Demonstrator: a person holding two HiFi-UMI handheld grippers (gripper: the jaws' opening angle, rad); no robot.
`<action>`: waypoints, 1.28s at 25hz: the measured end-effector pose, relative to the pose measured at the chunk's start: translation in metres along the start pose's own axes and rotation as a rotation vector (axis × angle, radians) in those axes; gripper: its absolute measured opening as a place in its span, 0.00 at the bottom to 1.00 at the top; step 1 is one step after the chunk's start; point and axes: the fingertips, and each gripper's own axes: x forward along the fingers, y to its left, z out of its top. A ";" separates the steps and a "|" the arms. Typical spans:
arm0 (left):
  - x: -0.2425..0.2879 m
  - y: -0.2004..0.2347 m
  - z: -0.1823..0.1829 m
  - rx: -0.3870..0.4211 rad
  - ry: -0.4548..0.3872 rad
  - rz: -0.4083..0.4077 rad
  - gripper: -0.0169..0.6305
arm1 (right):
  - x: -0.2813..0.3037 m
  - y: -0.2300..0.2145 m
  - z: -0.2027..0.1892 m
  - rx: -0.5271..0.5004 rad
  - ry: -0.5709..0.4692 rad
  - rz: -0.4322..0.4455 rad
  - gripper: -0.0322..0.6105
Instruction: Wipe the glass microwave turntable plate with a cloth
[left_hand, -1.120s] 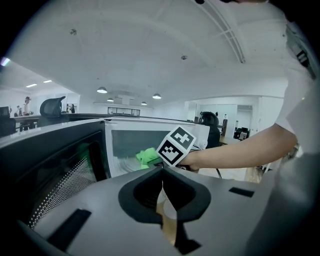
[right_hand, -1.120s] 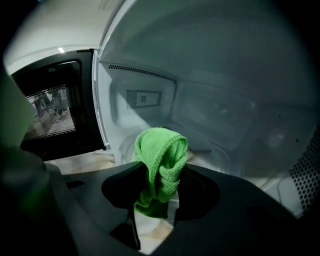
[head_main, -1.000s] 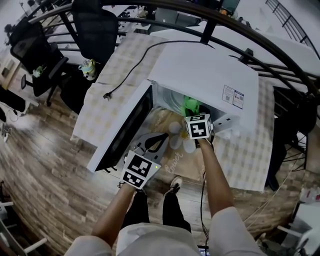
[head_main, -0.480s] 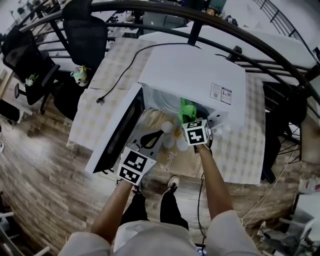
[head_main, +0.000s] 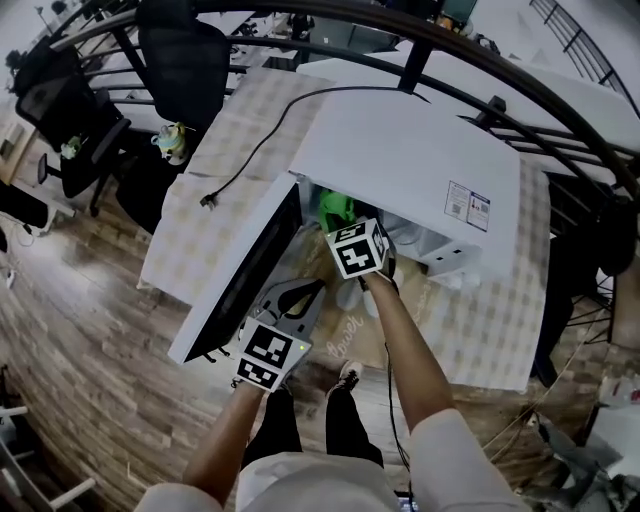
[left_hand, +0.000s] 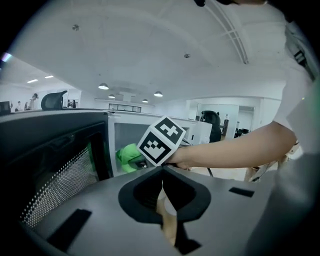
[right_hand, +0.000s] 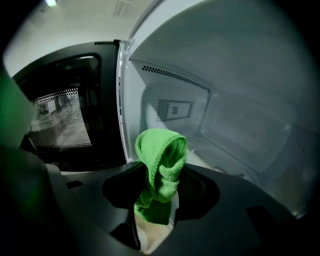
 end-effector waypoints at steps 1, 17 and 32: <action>0.000 0.003 -0.004 -0.008 0.006 0.009 0.06 | 0.003 0.002 -0.001 -0.009 0.010 0.003 0.34; 0.005 0.008 -0.001 -0.020 0.005 0.040 0.05 | -0.066 -0.070 -0.082 0.062 0.114 -0.165 0.34; -0.004 0.006 -0.005 0.001 0.031 0.033 0.05 | -0.005 -0.003 0.014 -0.100 -0.049 0.007 0.33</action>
